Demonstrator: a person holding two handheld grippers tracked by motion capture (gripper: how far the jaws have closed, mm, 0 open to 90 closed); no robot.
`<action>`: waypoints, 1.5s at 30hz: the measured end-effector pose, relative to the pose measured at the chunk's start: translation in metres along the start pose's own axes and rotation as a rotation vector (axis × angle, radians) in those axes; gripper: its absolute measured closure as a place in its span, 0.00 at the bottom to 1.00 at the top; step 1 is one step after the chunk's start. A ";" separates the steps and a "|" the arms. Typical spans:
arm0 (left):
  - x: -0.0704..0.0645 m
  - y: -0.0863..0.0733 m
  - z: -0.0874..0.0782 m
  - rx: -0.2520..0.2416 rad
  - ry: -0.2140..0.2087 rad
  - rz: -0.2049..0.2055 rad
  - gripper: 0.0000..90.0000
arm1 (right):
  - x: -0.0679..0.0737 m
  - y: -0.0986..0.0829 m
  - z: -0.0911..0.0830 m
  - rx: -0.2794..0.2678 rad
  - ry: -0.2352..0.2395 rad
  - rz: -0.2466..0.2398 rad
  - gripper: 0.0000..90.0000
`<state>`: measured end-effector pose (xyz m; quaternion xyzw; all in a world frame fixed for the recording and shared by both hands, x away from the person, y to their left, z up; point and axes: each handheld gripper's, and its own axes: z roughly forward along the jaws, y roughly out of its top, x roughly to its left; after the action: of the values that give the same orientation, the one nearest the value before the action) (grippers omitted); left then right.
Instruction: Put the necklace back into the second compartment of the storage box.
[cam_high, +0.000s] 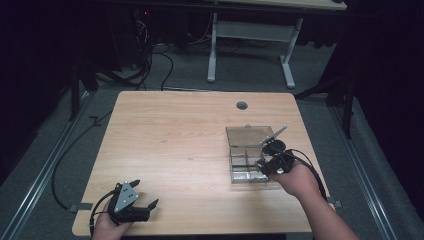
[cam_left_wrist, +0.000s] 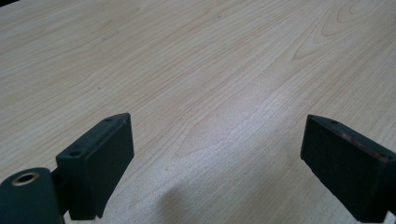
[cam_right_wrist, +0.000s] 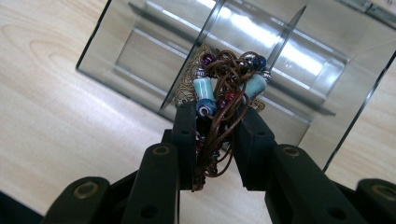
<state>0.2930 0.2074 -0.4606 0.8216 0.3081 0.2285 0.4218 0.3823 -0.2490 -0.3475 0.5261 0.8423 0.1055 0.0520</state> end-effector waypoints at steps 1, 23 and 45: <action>0.000 0.000 0.000 -0.001 0.001 0.000 0.11 | -0.002 0.002 0.001 -0.002 0.001 -0.002 0.81; 0.001 -0.001 -0.001 -0.008 -0.004 -0.005 0.11 | -0.016 0.041 0.034 0.041 -0.003 0.010 0.81; 0.000 -0.001 -0.001 -0.006 -0.006 0.002 0.12 | -0.029 0.056 0.057 0.100 0.035 0.044 0.80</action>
<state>0.2921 0.2082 -0.4606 0.8212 0.3054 0.2276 0.4250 0.4554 -0.2443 -0.3903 0.5447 0.8354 0.0737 0.0089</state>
